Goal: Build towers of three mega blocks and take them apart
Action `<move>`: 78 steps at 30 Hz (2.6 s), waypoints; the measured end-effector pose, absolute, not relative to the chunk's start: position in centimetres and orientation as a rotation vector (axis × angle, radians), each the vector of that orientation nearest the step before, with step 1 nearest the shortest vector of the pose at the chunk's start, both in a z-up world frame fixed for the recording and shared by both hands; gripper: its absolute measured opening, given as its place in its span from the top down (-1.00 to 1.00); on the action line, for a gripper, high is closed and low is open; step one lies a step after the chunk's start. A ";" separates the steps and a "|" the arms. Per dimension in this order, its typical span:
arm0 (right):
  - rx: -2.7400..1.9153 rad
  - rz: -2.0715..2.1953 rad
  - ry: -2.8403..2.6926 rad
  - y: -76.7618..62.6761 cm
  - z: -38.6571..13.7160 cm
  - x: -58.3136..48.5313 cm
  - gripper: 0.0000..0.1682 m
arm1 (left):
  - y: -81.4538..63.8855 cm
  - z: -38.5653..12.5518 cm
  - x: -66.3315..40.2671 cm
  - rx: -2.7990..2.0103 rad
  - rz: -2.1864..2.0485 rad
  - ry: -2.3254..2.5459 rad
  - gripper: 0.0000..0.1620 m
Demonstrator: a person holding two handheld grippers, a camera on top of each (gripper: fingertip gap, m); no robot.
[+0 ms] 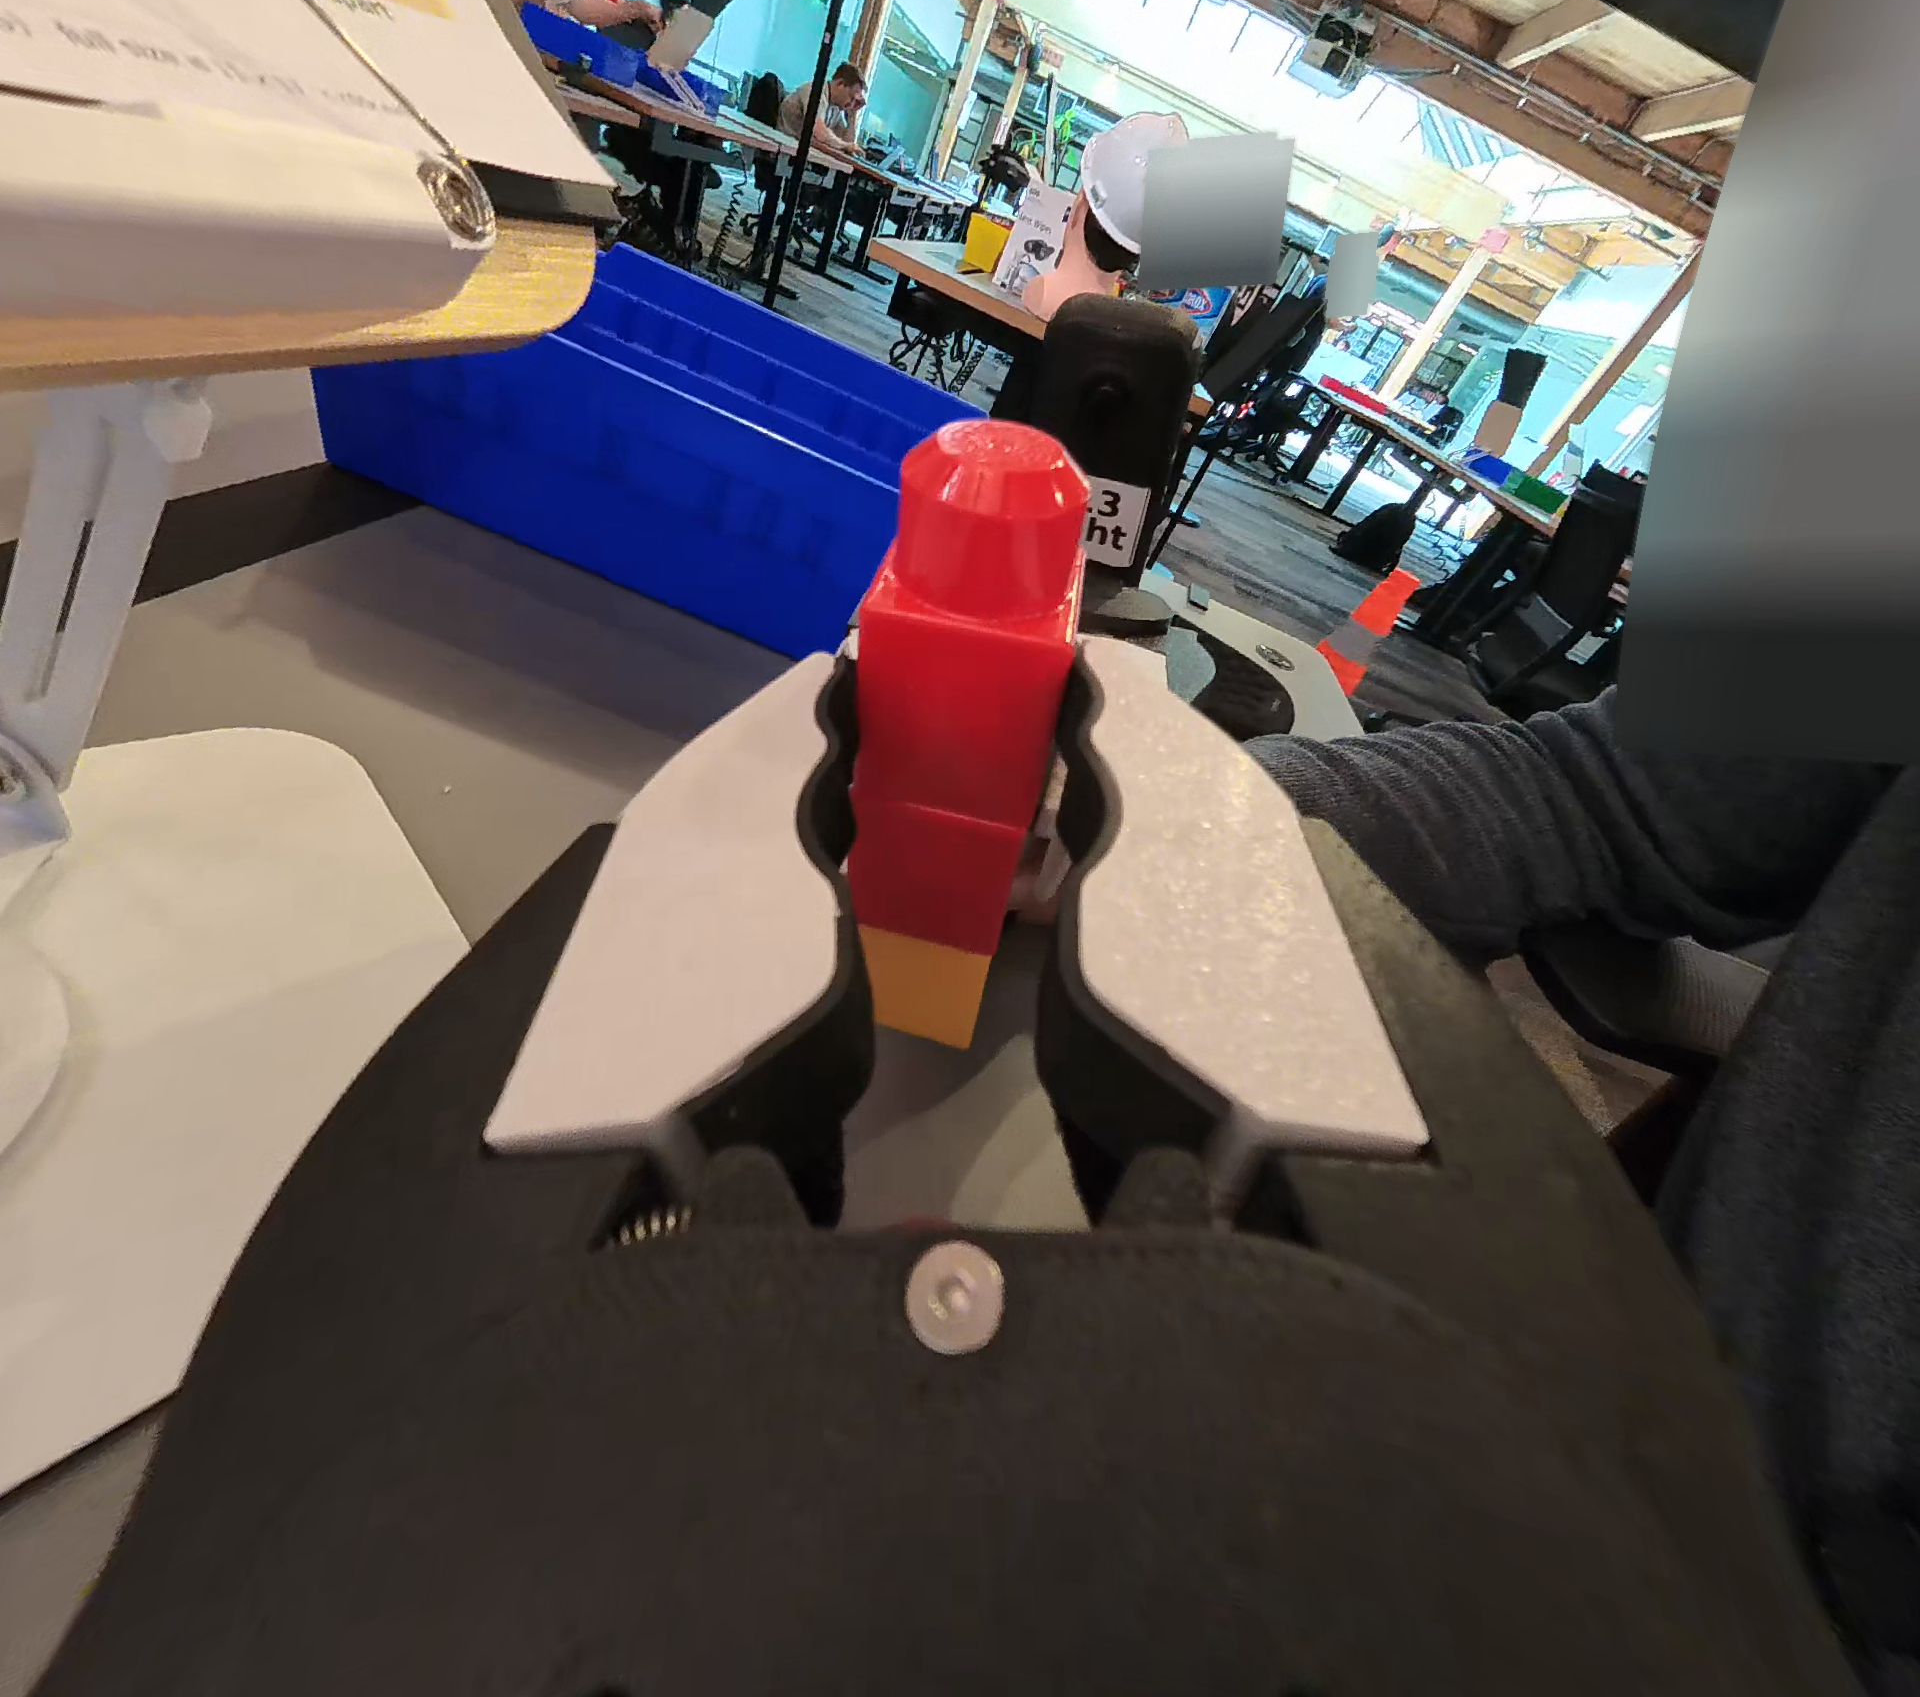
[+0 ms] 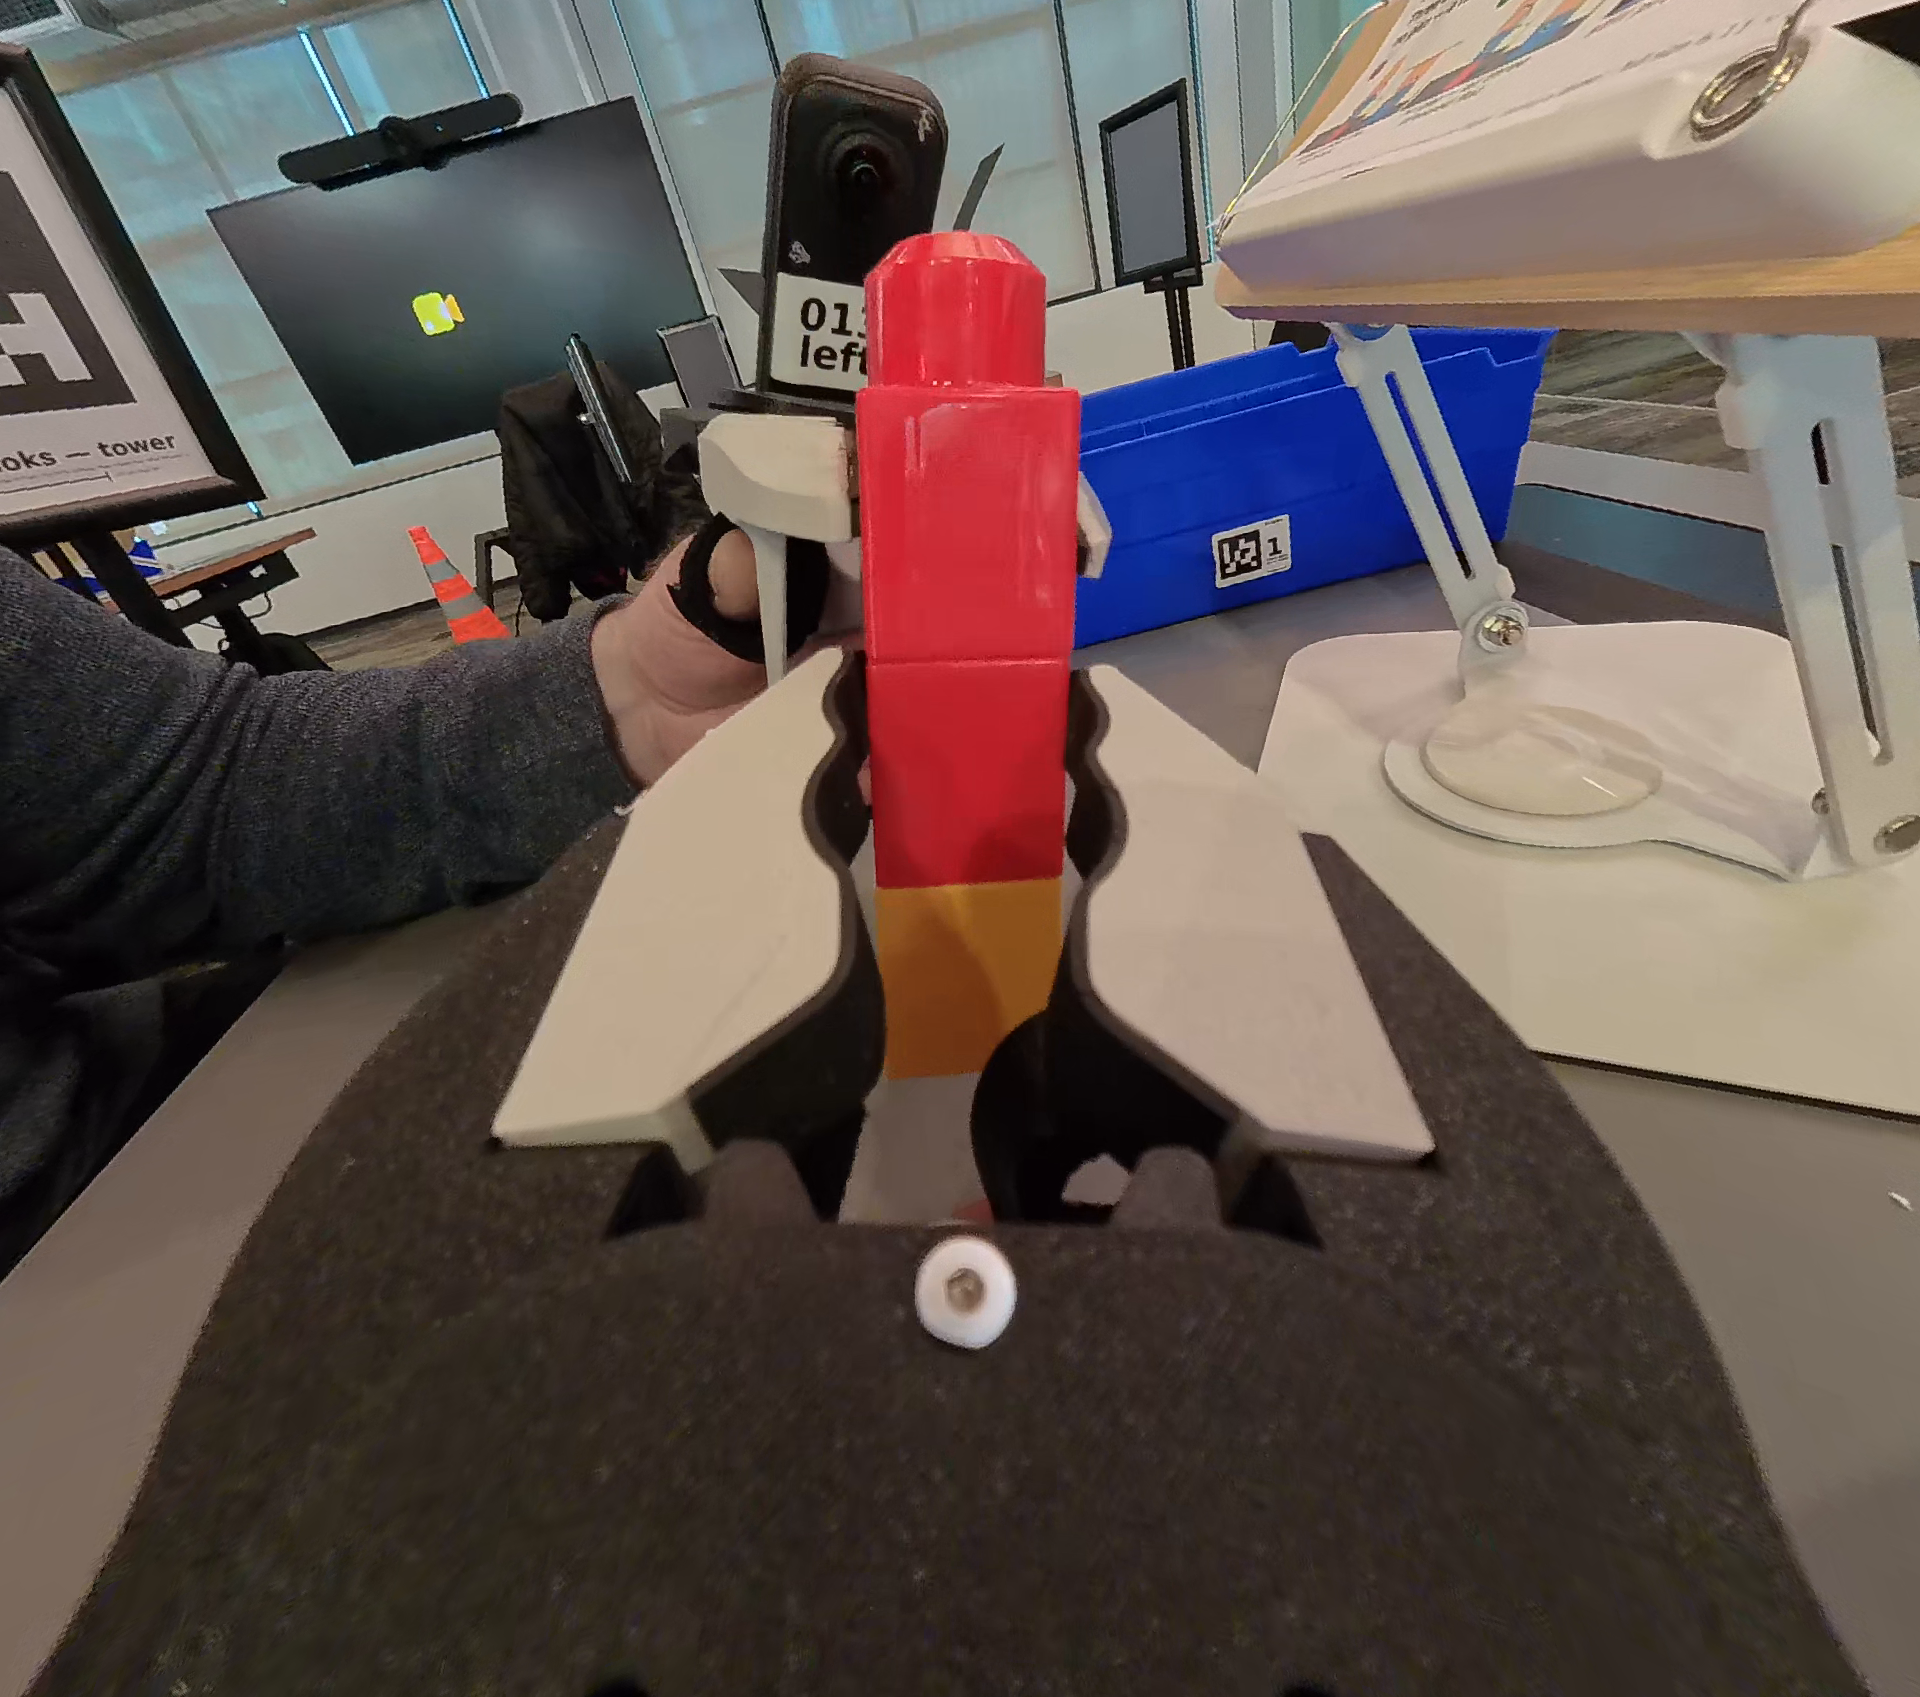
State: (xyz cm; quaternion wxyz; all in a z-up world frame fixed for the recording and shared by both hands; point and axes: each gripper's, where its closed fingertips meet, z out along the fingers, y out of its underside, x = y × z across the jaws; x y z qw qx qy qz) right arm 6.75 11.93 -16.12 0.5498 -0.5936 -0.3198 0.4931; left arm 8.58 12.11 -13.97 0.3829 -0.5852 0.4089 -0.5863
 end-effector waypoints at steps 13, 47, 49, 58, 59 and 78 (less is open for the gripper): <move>-1.407 1.172 -0.776 11.8 -16.2 6.5 0.57 | 11.9 -14.1 8.1 -1.490 -1.485 1.100 0.55; -1.298 1.486 -0.516 13.3 -14.2 9.6 0.57 | 9.3 -21.1 10.1 -1.891 -1.436 1.328 0.57; -1.295 1.484 -0.521 13.2 -14.2 9.7 0.57 | 9.3 -21.1 10.0 -1.893 -1.420 1.336 0.57; -1.299 1.456 -0.529 13.3 -14.3 9.6 0.57 | 9.5 -21.2 9.9 -1.903 -1.366 1.349 0.57; -1.299 1.452 -0.530 13.2 -14.3 9.6 0.57 | 9.5 -21.2 9.8 -1.903 -1.359 1.352 0.57; -1.338 1.459 -0.600 12.7 -14.8 8.5 0.58 | 9.9 -20.3 9.6 -1.855 -1.391 1.312 0.57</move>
